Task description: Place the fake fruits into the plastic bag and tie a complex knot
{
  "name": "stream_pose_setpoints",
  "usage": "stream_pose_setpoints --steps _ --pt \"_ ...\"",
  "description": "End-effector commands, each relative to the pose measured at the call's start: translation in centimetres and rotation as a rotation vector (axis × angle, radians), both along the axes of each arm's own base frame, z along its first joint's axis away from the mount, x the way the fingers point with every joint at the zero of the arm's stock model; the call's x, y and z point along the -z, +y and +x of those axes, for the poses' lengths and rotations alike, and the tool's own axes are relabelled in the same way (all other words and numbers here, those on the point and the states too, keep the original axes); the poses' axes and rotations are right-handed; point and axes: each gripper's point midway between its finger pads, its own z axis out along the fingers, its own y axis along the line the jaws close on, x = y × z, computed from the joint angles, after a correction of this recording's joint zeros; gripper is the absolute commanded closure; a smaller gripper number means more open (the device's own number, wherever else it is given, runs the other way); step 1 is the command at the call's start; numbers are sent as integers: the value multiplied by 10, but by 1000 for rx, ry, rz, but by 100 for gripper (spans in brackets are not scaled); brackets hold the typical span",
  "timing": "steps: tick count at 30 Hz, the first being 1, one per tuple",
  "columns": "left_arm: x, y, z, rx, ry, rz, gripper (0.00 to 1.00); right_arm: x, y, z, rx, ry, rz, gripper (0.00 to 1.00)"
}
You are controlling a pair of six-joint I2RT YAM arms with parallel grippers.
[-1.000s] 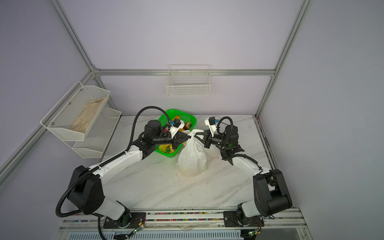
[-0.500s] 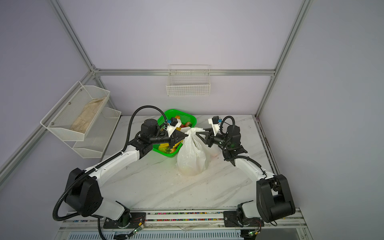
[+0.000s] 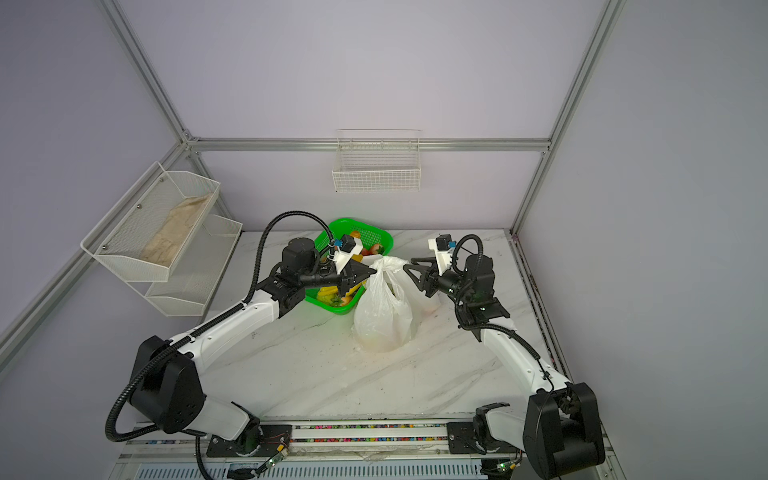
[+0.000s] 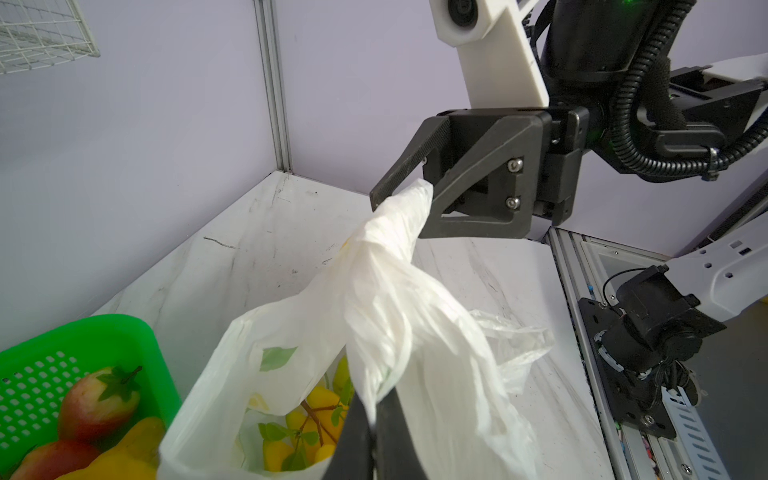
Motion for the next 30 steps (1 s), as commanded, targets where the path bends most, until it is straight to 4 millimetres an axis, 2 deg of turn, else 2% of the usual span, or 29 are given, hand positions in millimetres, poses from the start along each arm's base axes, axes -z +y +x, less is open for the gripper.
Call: stream_pose_setpoints --steps 1,6,10,13,17,24,30 --pt "-17 0 0 19 -49 -34 100 -12 -17 -1 117 -11 -8 58" --pt "-16 -4 0 40 -37 -40 100 -2 -24 -14 141 55 -17 57" --pt "-16 -11 1 82 5 -62 100 1 -14 -32 51 35 19 59" --pt "-19 -17 1 118 50 -89 100 7 -9 -36 11 37 30 64" --pt "-21 -23 3 151 104 -119 100 11 -6 -33 10 9 22 66" --pt "-19 -28 7 168 139 -131 100 17 -16 -9 119 -13 7 66" --pt "-19 -28 7 172 141 -130 100 15 -14 3 123 -40 12 66"
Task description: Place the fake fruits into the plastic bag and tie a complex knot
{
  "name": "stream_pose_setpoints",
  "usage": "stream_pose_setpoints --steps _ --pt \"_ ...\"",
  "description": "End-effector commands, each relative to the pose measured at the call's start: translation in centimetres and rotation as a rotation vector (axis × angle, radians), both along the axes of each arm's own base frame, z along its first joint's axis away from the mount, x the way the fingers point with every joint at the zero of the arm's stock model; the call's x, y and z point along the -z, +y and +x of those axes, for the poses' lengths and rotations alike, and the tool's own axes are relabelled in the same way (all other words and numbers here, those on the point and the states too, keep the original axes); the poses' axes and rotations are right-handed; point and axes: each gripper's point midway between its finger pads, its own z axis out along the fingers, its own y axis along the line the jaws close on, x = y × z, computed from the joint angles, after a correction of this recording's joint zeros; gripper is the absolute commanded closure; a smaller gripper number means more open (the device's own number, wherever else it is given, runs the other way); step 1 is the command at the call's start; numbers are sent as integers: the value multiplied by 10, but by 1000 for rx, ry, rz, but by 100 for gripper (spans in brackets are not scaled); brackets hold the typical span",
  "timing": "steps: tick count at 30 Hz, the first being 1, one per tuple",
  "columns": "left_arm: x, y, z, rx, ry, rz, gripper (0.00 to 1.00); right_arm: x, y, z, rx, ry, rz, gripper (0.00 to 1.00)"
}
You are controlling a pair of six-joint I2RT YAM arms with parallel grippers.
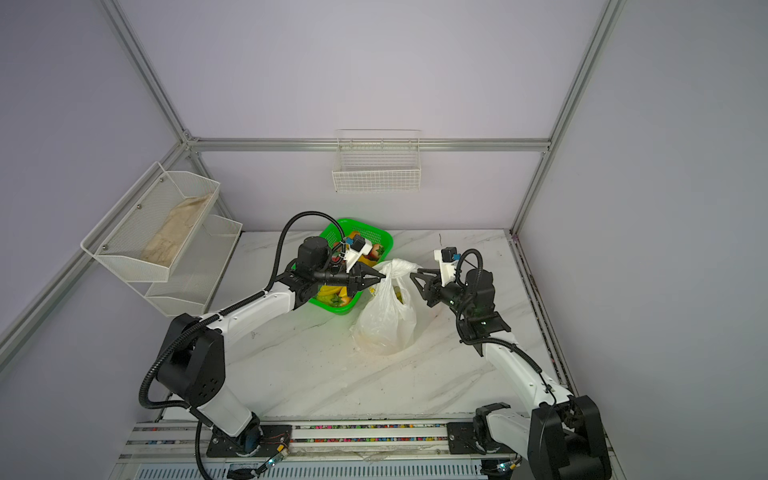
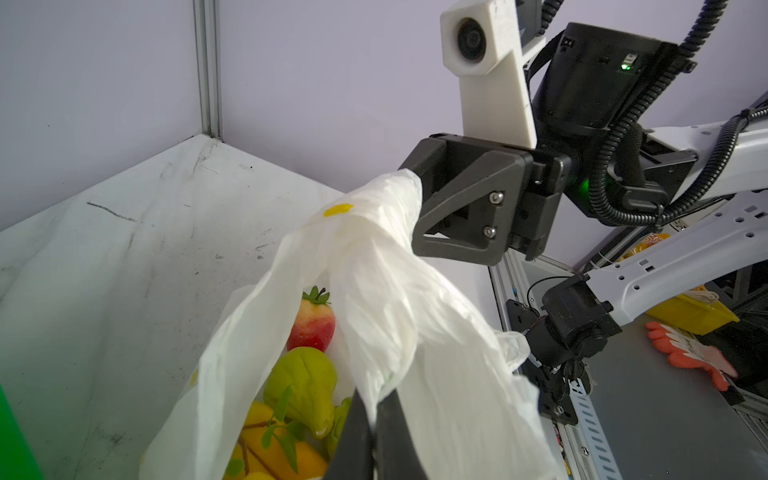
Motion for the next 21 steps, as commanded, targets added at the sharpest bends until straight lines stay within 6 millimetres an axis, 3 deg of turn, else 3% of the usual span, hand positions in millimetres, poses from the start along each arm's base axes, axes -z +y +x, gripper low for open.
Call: stream_pose_setpoints --steps 1,21 --pt "-46 -3 4 19 -80 -70 100 -19 4 6 -6 -95 9 66" --pt "-45 -2 4 25 -77 -68 100 -32 19 15 -97 -216 3 70"
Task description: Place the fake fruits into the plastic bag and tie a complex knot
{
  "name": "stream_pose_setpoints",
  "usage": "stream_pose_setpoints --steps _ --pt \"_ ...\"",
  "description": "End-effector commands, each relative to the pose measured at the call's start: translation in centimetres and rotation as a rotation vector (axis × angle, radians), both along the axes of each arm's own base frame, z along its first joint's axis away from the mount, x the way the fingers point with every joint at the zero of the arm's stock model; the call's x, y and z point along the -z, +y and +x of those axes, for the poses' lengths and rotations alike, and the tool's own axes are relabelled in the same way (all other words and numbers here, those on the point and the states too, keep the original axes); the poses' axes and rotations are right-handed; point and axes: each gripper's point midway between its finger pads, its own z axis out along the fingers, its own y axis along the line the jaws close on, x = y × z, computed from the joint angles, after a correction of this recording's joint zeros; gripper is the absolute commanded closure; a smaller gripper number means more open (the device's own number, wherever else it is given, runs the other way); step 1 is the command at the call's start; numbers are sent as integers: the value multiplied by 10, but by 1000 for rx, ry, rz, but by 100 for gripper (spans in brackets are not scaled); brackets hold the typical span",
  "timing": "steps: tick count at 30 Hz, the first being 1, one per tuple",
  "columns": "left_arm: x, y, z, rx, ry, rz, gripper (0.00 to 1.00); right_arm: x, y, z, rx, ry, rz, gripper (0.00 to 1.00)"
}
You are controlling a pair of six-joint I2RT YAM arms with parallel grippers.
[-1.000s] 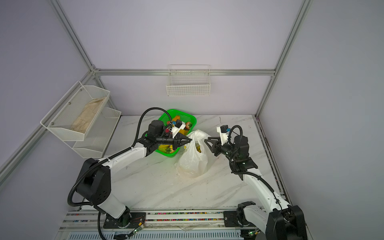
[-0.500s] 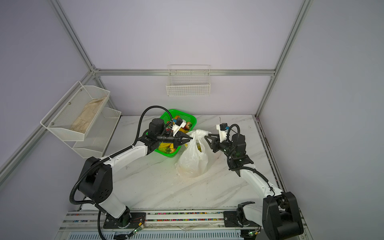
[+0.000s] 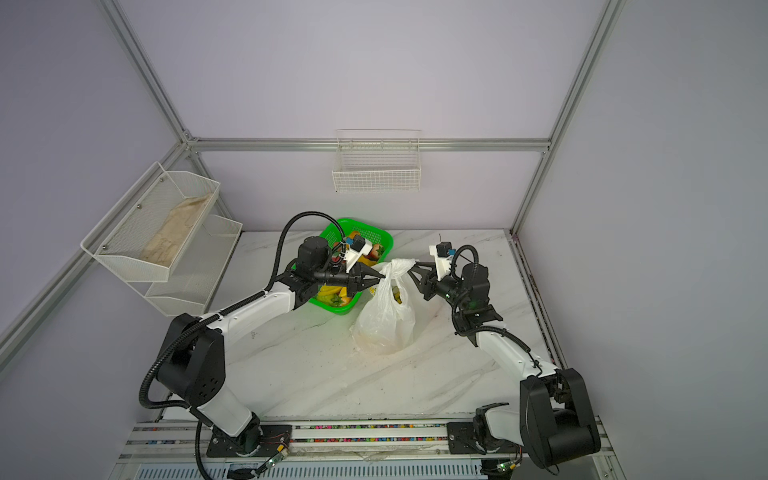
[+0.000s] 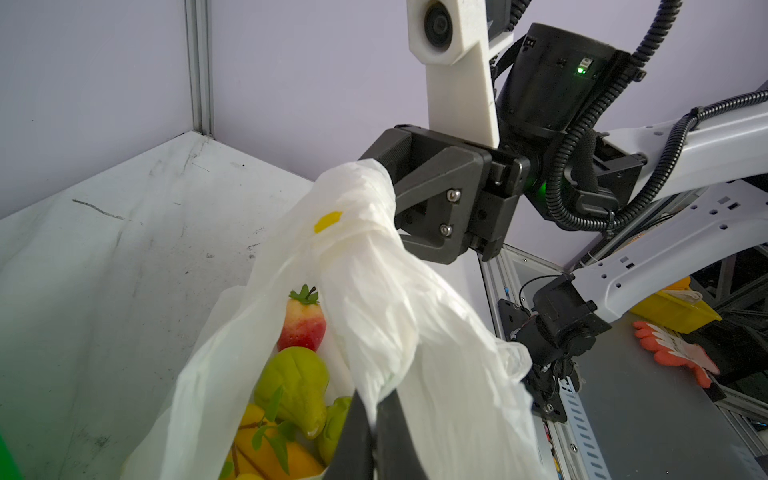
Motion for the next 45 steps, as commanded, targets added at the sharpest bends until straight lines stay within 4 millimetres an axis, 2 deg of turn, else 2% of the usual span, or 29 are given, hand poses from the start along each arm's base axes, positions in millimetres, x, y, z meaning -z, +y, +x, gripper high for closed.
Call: stream_pose_setpoints --steps 1,9,16,17,20,30,33,38,40,45 --pt "-44 -2 6 12 -92 -62 100 -29 8 -3 -48 -127 10 70" --pt "-44 -1 7 10 -93 -61 100 -31 11 -4 -74 -162 6 77" --pt "-44 -1 8 6 -93 -61 100 -28 9 -7 -71 -167 -5 99" --pt "-44 -1 8 7 -92 -60 100 -29 9 -8 -68 -168 -4 100" --pt "-45 0 8 -1 -96 -61 100 -27 4 -9 -37 -154 -4 100" --pt "-50 4 12 -36 -96 -74 100 -2 -14 -8 94 0 -7 100" --pt "-50 5 13 -43 -96 -77 100 1 -14 -12 86 24 2 100" --pt "-50 5 14 -39 -91 -83 100 1 -1 -25 -28 -6 2 100" --pt "-50 5 14 -36 -88 -83 100 -3 4 -27 -58 -19 22 84" --pt "-49 4 14 -30 -85 -84 100 -15 2 -21 -30 -58 1 74"
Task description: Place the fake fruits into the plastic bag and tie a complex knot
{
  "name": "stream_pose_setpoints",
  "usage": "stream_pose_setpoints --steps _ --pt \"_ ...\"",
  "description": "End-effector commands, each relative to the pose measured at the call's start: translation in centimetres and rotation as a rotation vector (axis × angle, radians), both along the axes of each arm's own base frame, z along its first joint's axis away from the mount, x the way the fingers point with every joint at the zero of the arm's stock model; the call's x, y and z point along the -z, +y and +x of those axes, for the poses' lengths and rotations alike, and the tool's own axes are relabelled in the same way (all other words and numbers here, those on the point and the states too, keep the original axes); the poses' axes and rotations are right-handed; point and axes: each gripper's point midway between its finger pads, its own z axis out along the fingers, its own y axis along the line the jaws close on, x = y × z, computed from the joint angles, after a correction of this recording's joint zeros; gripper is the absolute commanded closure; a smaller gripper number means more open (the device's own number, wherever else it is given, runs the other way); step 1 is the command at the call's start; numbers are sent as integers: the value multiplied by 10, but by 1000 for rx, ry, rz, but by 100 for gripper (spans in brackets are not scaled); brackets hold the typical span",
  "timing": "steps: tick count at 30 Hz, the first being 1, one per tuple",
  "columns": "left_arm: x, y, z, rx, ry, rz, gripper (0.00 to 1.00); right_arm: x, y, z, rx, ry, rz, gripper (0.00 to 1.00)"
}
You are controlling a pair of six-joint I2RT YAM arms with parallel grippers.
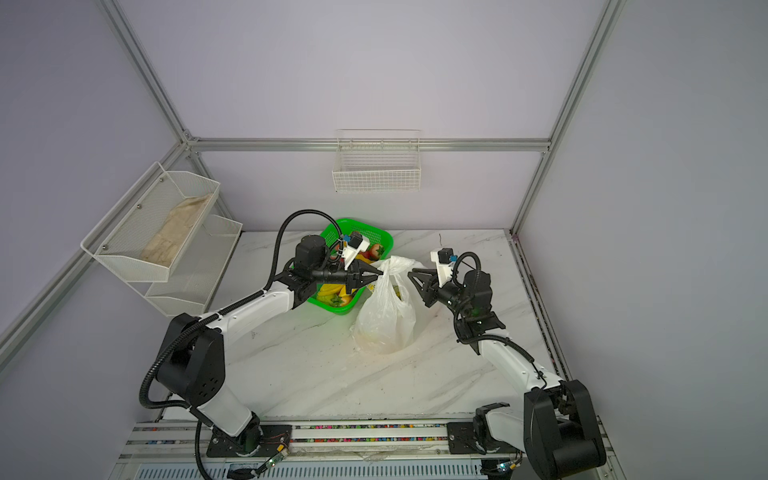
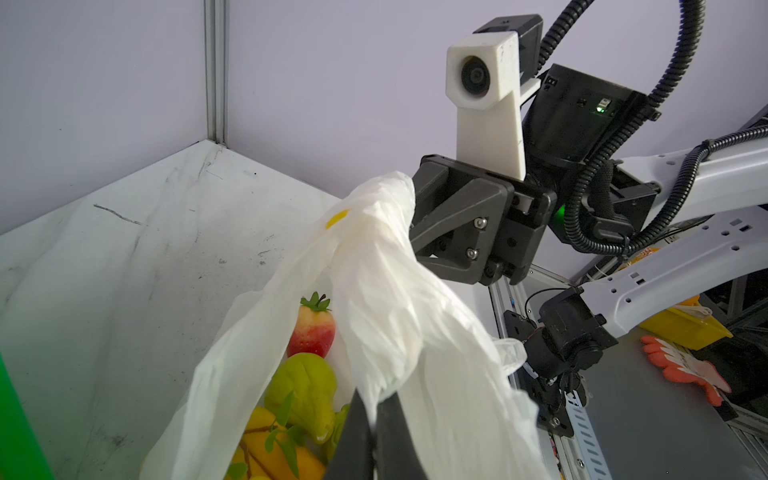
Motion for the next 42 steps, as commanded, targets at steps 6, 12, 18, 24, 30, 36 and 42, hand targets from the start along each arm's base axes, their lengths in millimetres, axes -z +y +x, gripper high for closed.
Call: stream_pose_setpoints --steps 6,12,18,24,30,36,42 --pt "-43 0 5 9 -80 -62 100 -29 -39 6 261 -113 -149 47" --pt "-39 -1 5 32 -65 -62 100 -31 -48 2 330 -126 -210 26" --pt "-40 0 4 46 -65 -66 100 -34 -33 4 230 -215 -303 23" --pt "-41 -1 4 61 -62 -80 100 -24 -14 18 110 -290 -413 23" --pt "-42 -1 4 68 -59 -84 100 -14 -1 28 -1 -349 -472 25" --pt "-40 -1 4 68 -59 -84 100 -12 12 26 -115 -401 -469 28" --pt "-41 -1 4 69 -58 -85 100 -13 18 27 -176 -412 -445 34"
